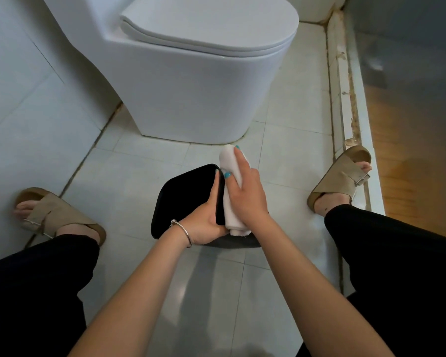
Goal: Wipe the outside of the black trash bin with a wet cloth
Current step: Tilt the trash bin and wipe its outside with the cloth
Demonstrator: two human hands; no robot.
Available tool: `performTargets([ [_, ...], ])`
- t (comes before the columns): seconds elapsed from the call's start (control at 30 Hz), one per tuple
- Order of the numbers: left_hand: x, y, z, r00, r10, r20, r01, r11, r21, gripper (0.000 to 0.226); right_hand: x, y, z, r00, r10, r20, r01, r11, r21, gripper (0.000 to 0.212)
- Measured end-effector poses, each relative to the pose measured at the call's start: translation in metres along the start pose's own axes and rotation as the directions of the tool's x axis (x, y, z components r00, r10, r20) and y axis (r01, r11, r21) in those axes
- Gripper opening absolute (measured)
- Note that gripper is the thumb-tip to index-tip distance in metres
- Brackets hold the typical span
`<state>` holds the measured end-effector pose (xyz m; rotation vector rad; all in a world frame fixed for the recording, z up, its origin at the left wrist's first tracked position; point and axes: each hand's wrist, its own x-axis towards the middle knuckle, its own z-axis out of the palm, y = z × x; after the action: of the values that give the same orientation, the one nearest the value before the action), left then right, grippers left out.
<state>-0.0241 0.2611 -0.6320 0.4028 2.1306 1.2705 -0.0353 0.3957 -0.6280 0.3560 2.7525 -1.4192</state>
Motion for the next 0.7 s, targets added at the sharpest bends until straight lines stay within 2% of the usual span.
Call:
performTargets([
  [0.17, -0.007, -0.005, -0.012, 0.994, -0.056, -0.099, 0.061, 0.997, 0.051, 0.123, 0.006, 0.040, 0.003, 0.989, 0.148, 0.013, -0.146, 0.984, -0.099, 0.054],
  [0.27, -0.009, -0.007, -0.010, 0.994, -0.076, -0.083, 0.079, 0.996, 0.037, 0.121, 0.007, 0.066, 0.001, 0.966, 0.259, -0.011, -0.259, 0.960, -0.105, 0.053],
  [0.43, 0.001, 0.002, -0.002, 0.997, -0.059, -0.045, 0.063, 0.992, 0.105, 0.120, 0.009, 0.087, -0.005, 0.927, 0.372, -0.049, -0.375, 0.925, -0.069, 0.054],
  [0.57, -0.003, 0.002, -0.001, 0.997, -0.060, -0.041, 0.067, 0.983, 0.171, 0.120, 0.001, 0.087, -0.002, 0.923, 0.381, -0.049, -0.384, 0.922, -0.050, 0.055],
  [0.7, 0.001, 0.001, 0.001, 0.995, -0.075, -0.070, 0.084, 0.986, 0.140, 0.119, 0.000, 0.059, -0.001, 0.961, 0.274, -0.027, -0.275, 0.961, -0.020, 0.056],
])
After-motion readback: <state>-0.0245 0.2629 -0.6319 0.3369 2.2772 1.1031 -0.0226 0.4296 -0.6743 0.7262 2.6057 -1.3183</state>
